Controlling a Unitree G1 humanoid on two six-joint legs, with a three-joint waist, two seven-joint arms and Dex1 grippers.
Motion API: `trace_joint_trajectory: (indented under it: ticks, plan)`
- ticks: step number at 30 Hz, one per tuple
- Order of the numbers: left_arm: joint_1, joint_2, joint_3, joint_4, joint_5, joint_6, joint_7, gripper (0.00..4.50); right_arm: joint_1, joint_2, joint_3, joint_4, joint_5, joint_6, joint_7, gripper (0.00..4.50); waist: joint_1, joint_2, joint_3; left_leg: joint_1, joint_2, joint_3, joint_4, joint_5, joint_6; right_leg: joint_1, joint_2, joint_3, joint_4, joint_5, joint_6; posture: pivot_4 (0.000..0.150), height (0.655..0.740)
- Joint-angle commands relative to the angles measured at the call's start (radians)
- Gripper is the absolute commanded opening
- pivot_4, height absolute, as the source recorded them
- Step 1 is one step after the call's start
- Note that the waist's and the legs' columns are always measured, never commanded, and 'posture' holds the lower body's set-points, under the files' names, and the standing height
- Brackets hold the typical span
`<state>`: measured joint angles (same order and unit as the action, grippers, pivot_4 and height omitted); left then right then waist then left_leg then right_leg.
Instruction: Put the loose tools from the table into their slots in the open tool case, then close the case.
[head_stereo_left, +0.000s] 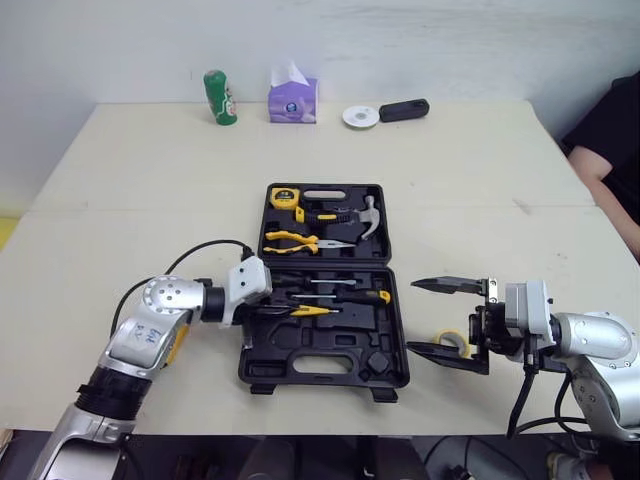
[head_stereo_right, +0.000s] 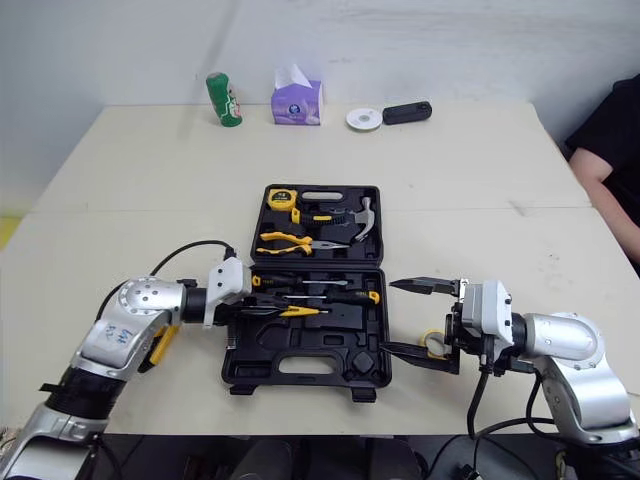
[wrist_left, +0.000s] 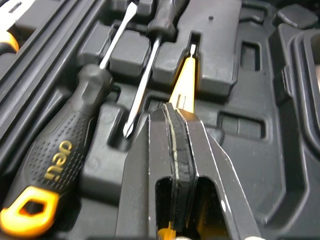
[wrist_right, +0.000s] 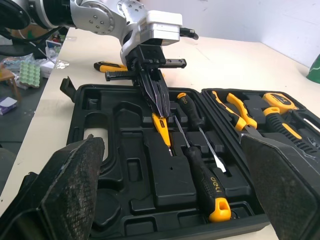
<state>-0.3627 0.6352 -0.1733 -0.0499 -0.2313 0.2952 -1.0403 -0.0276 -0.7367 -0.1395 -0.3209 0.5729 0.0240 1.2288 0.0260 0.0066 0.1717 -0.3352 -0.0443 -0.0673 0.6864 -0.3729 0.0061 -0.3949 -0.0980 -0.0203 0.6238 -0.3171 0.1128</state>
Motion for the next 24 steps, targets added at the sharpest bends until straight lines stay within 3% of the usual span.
trace_joint_trajectory:
  ticks: [1, 6, 10, 13, 17, 24]
  plan:
    - [0.032, -0.032, 0.042, 0.003, -0.047, -0.082, -0.017, 0.02, 0.007, -0.014, -0.056, 0.001, -0.002, -0.026, -0.009, 4.50, 0.000, 0.000, 0.000, 0.001, 0.000, 0.000, -0.001, 0.000, 0.000, 0.001, 0.000, 0.000, -0.002, 0.000, 0.000, 0.150, 0.7400]
    - [0.051, -0.013, 0.191, -0.056, -0.170, -0.098, -0.032, 0.02, 0.019, -0.041, -0.121, 0.046, -0.016, -0.051, -0.002, 4.50, -0.002, -0.003, 0.002, -0.001, 0.001, -0.001, -0.002, 0.000, 0.000, -0.001, 0.000, -0.001, -0.002, 0.000, 0.000, 0.150, 0.7400]
    - [0.110, 0.057, 0.314, -0.102, -0.227, -0.051, -0.021, 1.38, 0.041, -0.078, -0.198, 0.107, -0.025, -0.083, 0.015, 4.50, -0.005, -0.003, 0.002, -0.001, 0.001, 0.000, -0.003, 0.000, 0.000, -0.001, 0.000, -0.001, -0.003, 0.000, 0.000, 0.150, 0.7400]
    - [0.171, 0.105, 0.414, -0.100, -0.249, -0.028, -0.002, 2.90, 0.055, -0.108, -0.270, 0.187, -0.030, -0.121, 0.038, 4.50, -0.006, -0.002, 0.002, -0.001, 0.001, 0.000, -0.003, 0.000, 0.000, -0.001, 0.000, 0.000, -0.003, 0.000, 0.000, 0.150, 0.7400]
    - [0.303, 0.169, 0.588, -0.004, -0.221, -0.077, 0.017, 4.48, 0.081, -0.151, -0.387, 0.364, -0.053, -0.208, 0.070, 4.50, -0.005, -0.002, 0.002, -0.001, 0.001, 0.000, -0.004, 0.000, 0.000, -0.001, 0.000, 0.000, -0.004, 0.000, 0.000, 0.150, 0.7400]
    - [0.475, 0.156, 0.808, 0.191, -0.204, -0.204, 0.084, 4.48, 0.062, -0.167, -0.555, 0.720, -0.071, -0.430, 0.046, 4.50, -0.008, -0.002, 0.003, 0.000, 0.001, 0.000, -0.006, -0.001, 0.001, 0.000, 0.000, 0.000, -0.006, 0.000, -0.001, 0.150, 0.7400]
